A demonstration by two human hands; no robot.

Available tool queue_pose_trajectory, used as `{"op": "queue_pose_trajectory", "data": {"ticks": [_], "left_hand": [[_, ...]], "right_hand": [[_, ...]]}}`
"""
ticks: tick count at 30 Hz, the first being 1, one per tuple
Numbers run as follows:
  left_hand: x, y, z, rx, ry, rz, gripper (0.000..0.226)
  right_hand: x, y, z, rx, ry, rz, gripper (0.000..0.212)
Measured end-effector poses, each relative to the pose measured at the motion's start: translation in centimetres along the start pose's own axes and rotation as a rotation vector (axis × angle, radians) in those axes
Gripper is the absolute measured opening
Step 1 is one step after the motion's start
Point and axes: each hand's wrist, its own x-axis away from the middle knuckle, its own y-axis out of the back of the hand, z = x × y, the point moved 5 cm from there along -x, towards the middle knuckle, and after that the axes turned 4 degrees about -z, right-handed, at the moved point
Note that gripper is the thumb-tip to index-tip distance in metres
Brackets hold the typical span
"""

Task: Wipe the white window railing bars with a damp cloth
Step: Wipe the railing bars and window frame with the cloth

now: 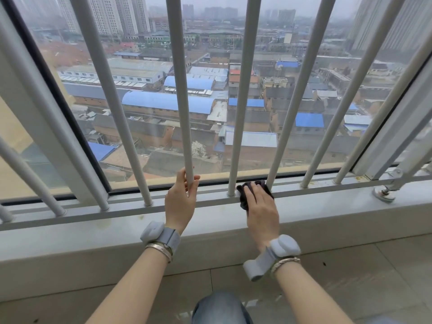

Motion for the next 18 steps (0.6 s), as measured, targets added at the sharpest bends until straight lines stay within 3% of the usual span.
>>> {"op": "queue_pose_trajectory", "data": {"ticks": [3, 8, 12, 15, 18], "left_hand": [[0.3, -0.2, 0.1, 0.024, 0.025, -0.005, 0.030], [0.3, -0.1, 0.2, 0.048, 0.020, 0.042, 0.026], [0.6, 0.9, -0.5, 0.046, -0.048, -0.032, 0.033], [1.2, 2.1, -1.7, 0.100, -0.110, -0.163, 0.037], [1.3, 2.3, -3.1, 0.157, -0.180, -0.210, 0.034]], "right_hand": [[-0.2, -1.0, 2.8, -0.127, -0.087, 0.093, 0.057], [0.4, 0.8, -2.6, -0.082, 0.241, 0.048, 0.055], [0.2, 1.7, -4.2, -0.129, 0.311, 0.066, 0.047], [-0.2, 3.1, -4.7, -0.253, 0.255, 0.061, 0.047], [-1.6, 6.7, -6.2, -0.415, -0.023, -0.121, 0.036]]}}
